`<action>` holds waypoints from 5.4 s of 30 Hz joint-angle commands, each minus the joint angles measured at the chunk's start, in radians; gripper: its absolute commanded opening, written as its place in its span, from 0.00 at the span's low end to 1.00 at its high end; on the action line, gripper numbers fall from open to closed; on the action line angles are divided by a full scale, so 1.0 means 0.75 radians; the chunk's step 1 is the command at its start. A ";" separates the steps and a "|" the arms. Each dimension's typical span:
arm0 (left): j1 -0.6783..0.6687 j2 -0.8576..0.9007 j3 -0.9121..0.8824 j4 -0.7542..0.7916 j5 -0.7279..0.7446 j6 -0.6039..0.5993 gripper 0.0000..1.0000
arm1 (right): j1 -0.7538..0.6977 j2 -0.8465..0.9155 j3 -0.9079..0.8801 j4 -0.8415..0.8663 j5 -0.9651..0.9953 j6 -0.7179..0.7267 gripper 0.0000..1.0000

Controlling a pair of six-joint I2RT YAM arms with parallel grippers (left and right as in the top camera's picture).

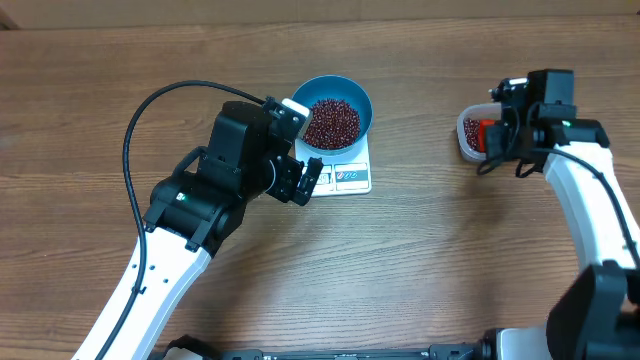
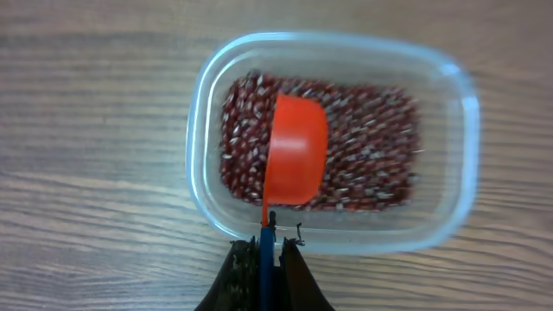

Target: Scoop item into bowl and weigh 150g on scale

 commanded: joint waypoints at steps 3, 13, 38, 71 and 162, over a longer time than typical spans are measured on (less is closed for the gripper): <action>0.006 0.007 -0.009 0.001 0.009 0.022 1.00 | -0.004 0.051 -0.013 0.001 -0.057 0.024 0.04; 0.006 0.007 -0.009 0.001 0.009 0.022 1.00 | -0.034 0.003 0.023 0.002 -0.055 0.035 0.04; 0.006 0.007 -0.009 0.001 0.009 0.022 1.00 | -0.086 -0.192 0.055 0.031 -0.052 0.025 0.04; 0.006 0.007 -0.009 0.001 0.009 0.022 1.00 | -0.190 -0.225 0.134 0.036 -0.946 0.140 0.04; 0.006 0.007 -0.009 0.001 0.009 0.022 1.00 | 0.428 -0.049 0.128 0.378 -0.597 -0.200 0.04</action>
